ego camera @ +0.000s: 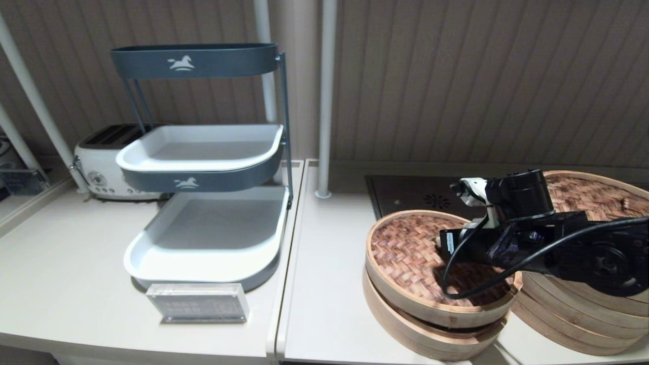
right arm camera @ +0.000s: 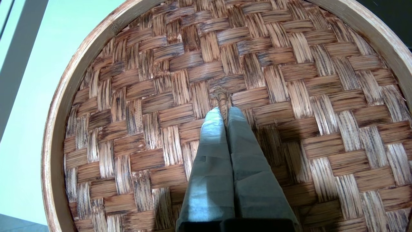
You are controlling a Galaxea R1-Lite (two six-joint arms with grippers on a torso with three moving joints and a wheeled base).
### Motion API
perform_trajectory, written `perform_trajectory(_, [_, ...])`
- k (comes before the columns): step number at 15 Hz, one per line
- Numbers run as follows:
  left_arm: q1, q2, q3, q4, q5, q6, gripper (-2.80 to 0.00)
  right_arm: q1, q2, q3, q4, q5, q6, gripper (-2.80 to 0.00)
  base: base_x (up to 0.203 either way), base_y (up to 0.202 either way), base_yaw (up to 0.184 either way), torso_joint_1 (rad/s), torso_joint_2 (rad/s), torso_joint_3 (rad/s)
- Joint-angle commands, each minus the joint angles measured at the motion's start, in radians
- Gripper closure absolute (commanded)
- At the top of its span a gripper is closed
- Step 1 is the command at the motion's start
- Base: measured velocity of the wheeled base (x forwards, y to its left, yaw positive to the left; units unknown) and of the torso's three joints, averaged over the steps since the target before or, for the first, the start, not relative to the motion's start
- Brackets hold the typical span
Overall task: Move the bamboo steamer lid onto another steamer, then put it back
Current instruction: Put the steamer
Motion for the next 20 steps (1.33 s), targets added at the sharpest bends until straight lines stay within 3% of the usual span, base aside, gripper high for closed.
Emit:
perform_trajectory(1, [0.0,0.0,0.028,0.0,0.0,0.0,0.0,0.0,-0.016,0.004,-0.001,0.0,0.002,0.0,0.0,0.0,0.0,0.0,0.0,0.0])
perform_trajectory(20, [0.0,0.0,0.028,-0.001,0.0,0.0,0.0,-0.003,0.002,0.104,-0.064,0.005,0.003,0.0,0.0,0.0,0.0,0.0,0.0,0.0])
